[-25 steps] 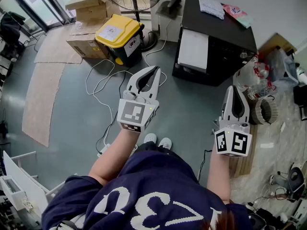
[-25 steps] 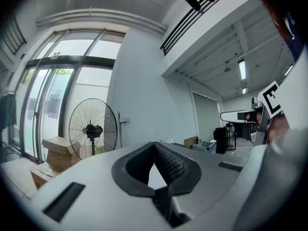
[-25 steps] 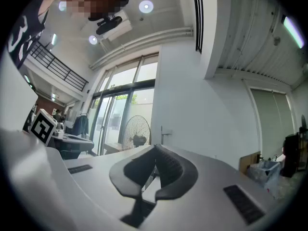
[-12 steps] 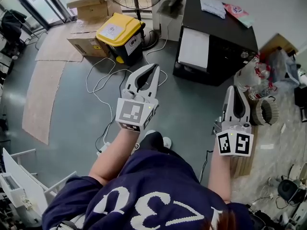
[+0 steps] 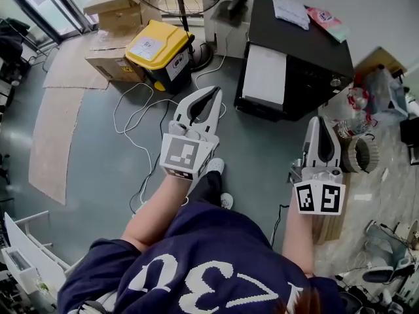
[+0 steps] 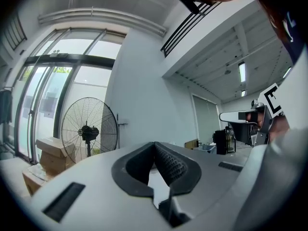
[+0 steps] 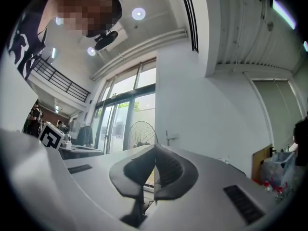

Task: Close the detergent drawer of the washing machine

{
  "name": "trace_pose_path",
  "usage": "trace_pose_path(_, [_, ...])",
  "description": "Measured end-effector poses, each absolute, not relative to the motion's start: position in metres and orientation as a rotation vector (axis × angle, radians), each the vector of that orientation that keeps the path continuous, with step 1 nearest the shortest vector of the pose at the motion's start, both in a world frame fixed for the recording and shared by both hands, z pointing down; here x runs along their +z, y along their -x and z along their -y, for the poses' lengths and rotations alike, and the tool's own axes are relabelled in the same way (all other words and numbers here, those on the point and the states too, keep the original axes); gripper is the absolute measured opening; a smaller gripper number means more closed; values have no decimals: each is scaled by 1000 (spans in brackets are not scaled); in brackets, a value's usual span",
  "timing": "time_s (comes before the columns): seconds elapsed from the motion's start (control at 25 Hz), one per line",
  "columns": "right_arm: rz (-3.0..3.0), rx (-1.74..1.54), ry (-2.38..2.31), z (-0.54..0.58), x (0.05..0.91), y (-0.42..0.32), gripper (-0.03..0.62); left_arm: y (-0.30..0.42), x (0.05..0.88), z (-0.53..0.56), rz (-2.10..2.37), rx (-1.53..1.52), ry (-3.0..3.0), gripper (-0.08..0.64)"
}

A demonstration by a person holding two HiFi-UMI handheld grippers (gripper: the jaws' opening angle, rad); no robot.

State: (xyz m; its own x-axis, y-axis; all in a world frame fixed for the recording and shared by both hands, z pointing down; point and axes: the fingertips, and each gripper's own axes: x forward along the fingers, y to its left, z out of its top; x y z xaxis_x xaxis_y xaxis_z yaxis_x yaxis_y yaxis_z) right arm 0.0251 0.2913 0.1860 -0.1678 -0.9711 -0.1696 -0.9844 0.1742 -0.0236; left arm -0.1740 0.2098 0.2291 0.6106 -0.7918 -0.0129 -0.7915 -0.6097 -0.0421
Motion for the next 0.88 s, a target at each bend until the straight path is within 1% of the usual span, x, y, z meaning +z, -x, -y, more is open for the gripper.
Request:
trace_pose_path(0.44, [-2188, 174, 2011, -179, 177, -34, 15, 162, 228, -79, -1271, -9, 2807, 20])
trace_pose_path(0.88, [-2164, 132, 2079, -123, 189, -52, 15, 145, 241, -15, -1234, -43, 2847, 20])
